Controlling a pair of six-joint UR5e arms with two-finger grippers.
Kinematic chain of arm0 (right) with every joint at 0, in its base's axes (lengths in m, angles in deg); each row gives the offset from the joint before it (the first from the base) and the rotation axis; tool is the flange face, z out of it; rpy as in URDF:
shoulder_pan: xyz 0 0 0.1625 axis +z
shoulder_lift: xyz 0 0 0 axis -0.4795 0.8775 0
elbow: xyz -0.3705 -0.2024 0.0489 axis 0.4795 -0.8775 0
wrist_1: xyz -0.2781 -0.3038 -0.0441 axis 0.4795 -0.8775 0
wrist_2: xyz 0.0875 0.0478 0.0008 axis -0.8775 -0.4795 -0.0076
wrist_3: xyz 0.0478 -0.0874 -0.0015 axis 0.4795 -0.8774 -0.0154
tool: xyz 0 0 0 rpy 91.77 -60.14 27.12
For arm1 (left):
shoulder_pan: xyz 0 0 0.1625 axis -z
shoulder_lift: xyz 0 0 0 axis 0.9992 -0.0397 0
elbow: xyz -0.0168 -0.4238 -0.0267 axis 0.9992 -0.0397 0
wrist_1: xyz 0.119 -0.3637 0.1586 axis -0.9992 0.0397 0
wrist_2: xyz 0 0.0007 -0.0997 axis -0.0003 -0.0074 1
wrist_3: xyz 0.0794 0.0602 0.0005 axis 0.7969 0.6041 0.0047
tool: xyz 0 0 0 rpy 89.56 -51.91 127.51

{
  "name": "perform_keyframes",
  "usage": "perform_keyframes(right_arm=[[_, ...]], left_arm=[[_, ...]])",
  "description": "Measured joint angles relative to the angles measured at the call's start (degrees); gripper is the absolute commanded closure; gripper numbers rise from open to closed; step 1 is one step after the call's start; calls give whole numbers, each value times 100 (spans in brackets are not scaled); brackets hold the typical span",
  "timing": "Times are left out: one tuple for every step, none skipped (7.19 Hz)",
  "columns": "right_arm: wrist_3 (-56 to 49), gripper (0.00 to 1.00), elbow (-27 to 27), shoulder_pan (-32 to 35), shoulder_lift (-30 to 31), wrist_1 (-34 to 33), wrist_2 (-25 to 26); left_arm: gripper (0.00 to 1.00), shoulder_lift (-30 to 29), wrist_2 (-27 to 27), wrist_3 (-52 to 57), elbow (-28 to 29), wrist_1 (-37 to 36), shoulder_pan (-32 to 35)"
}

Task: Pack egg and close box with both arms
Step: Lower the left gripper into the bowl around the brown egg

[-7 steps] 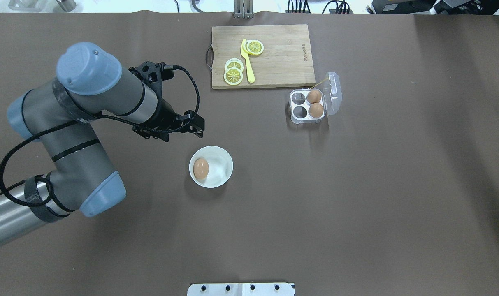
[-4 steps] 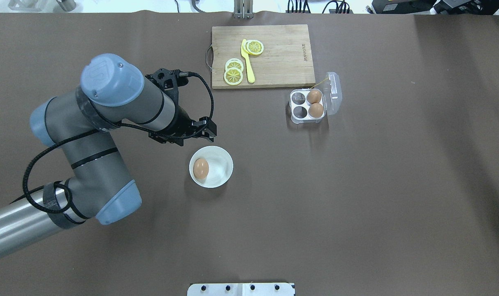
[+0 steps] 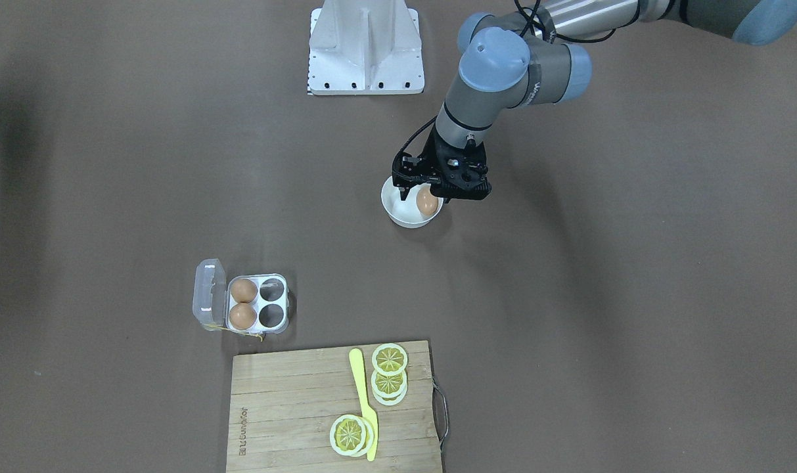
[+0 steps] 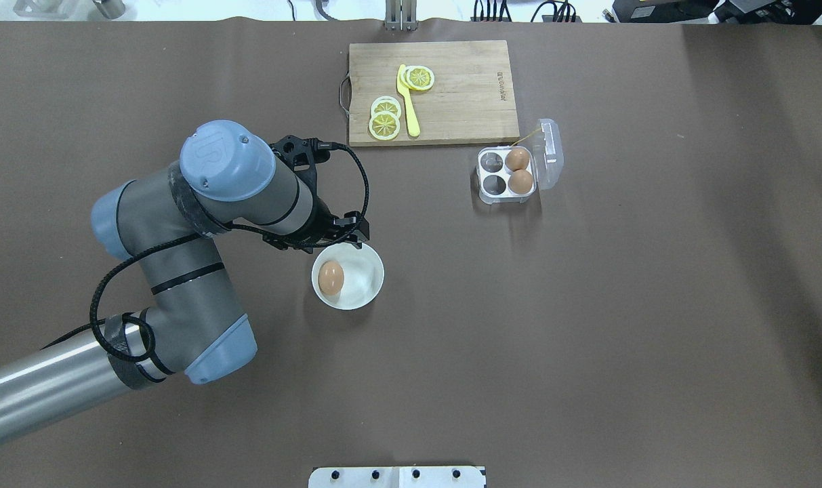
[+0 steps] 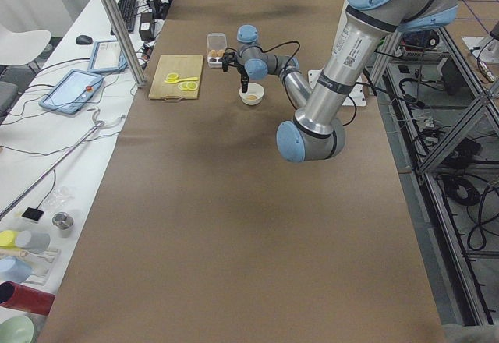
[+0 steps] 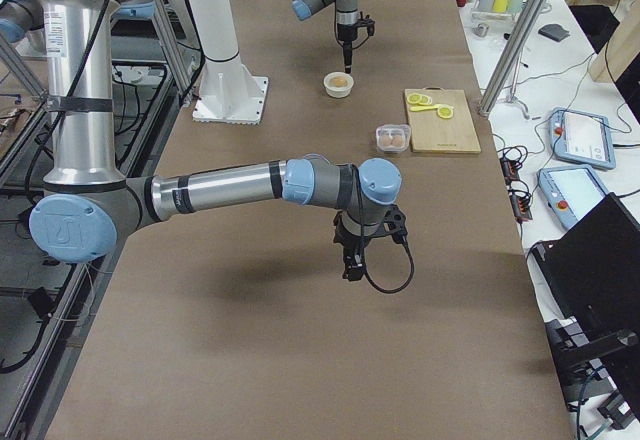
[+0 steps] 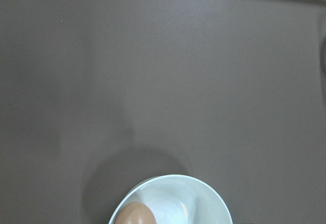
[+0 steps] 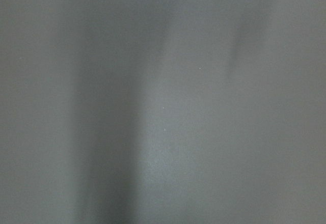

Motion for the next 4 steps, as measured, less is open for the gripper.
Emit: perform_keyframes(right_arm=[[0, 0, 0, 0, 0, 0, -2], [0, 0, -1, 0, 0, 0, -9], [0, 0, -1, 0, 0, 0, -10], [0, 0, -1, 0, 0, 0, -8]], left_arm=[[14, -2, -48, 1, 77, 18, -52], [14, -2, -71, 3, 134, 28, -99], [14, -2, -78, 1, 162, 33, -142], [14, -9, -81, -3, 172, 35, -182]])
